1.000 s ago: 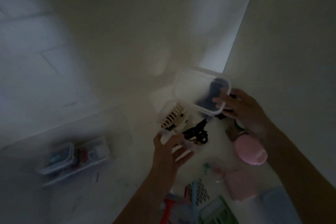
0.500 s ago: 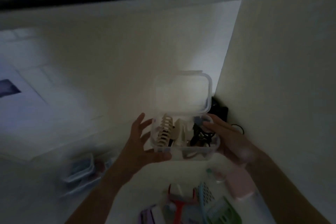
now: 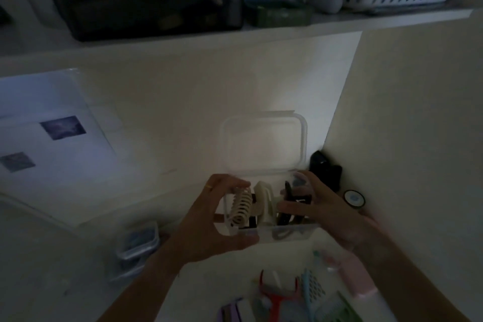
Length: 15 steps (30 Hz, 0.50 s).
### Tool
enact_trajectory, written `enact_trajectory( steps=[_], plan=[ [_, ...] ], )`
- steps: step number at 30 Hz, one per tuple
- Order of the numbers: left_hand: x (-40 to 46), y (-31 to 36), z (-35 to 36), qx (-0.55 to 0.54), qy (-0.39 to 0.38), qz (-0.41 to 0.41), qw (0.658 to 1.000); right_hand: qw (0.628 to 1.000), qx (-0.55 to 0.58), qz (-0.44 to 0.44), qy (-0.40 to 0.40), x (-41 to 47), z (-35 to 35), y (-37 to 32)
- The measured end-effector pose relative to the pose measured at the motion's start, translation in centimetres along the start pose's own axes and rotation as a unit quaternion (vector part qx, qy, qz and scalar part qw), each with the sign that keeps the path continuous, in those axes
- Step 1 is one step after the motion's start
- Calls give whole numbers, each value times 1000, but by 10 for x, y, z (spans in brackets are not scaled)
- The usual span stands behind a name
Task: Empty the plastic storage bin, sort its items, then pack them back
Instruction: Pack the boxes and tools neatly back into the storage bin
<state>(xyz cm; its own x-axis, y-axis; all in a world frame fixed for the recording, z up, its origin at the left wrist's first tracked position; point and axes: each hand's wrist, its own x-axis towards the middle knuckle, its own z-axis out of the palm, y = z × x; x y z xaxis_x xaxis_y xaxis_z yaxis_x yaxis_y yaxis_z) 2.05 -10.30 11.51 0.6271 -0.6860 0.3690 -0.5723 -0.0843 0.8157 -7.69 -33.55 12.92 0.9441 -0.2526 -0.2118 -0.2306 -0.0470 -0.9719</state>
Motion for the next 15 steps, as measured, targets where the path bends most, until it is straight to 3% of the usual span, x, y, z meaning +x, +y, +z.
enact_trajectory(
  steps=[8,15],
  plan=[
    [-4,3,-17,-102,-14,-80,991,971,228,47,-56,-5,8,-17],
    [-9,-4,-30,-182,-33,-115,976,943,284,-12,-171,-6,-5,-8]
  ],
)
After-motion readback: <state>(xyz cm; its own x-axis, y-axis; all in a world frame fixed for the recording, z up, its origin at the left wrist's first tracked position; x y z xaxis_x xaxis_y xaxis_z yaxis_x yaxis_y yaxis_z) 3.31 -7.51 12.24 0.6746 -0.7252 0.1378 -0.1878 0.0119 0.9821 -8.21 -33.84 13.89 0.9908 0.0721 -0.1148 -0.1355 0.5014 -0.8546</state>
